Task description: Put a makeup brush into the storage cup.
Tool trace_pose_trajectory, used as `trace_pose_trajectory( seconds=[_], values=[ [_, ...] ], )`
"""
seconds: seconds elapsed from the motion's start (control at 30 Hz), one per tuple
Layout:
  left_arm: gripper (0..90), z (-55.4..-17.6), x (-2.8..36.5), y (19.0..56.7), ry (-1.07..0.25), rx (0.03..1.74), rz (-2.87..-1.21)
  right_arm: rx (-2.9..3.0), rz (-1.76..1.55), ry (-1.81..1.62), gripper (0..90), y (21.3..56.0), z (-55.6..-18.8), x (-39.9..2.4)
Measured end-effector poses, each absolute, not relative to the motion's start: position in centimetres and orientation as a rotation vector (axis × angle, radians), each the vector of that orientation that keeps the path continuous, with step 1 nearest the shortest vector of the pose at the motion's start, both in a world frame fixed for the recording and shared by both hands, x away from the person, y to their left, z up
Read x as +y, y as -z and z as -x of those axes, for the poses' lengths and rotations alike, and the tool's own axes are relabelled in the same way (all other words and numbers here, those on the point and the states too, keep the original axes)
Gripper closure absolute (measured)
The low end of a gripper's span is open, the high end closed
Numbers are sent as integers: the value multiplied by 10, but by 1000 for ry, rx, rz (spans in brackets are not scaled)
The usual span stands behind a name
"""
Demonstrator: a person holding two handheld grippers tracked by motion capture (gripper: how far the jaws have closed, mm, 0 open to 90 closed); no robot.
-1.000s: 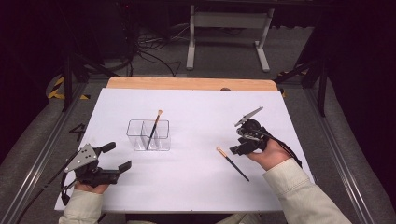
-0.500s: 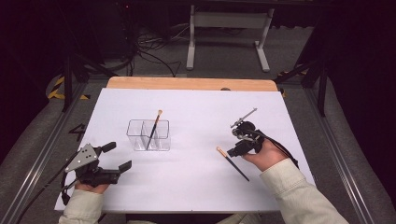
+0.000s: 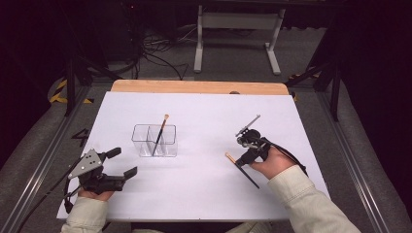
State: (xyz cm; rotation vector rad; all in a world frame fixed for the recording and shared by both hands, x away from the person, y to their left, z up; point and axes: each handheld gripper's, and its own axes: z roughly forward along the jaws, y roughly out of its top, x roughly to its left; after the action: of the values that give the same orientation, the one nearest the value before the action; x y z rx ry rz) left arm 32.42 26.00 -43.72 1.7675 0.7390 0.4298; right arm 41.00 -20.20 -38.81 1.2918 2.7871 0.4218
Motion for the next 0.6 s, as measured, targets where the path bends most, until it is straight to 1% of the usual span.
trace_pose_trajectory(
  seconds=[0.6],
  values=[
    [75,-325,260,437,-432,728,-1776,2820,-1300,-306,598,403,-419,-196]
  ],
)
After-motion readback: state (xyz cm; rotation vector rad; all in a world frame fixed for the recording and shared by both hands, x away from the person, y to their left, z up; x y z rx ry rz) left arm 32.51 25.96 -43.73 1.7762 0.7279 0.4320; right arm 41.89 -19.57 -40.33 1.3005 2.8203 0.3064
